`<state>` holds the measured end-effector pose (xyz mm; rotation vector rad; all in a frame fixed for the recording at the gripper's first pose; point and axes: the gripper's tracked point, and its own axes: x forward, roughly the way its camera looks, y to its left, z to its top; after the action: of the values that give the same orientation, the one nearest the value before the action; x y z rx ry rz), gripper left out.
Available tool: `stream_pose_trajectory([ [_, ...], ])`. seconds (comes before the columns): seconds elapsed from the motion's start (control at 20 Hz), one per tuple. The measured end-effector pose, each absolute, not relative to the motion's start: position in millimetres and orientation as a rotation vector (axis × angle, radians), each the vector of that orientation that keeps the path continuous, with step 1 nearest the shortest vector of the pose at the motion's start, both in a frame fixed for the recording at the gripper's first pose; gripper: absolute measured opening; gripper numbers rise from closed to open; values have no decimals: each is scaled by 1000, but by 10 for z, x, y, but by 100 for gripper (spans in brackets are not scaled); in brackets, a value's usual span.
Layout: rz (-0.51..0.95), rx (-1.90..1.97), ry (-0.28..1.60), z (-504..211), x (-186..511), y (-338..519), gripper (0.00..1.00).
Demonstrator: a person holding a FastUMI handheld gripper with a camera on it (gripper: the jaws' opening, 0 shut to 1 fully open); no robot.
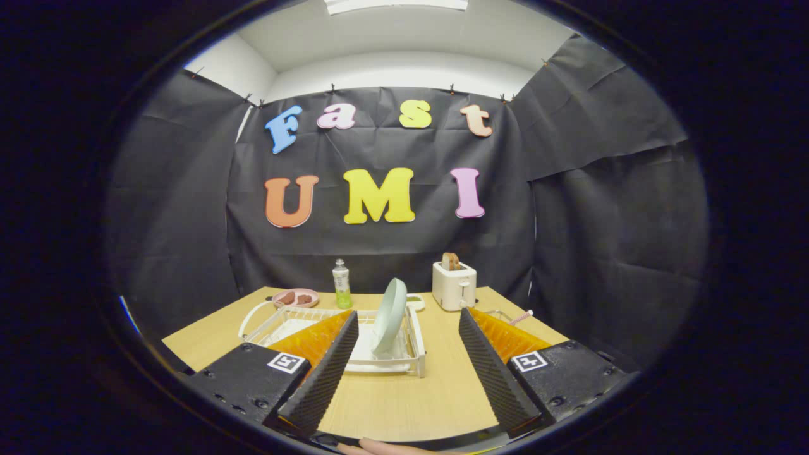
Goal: Take the plate from the dish rack, then take the spoon from the basket and place it into the plate.
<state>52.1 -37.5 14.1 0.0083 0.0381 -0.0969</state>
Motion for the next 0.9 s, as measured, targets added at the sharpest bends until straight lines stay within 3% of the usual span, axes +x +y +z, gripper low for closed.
stream_pose_trajectory([
  [0.45,-76,-56,185,432,1457,-288,100],
  [0.9,-48,-112,635,234,2545,-239,100],
])
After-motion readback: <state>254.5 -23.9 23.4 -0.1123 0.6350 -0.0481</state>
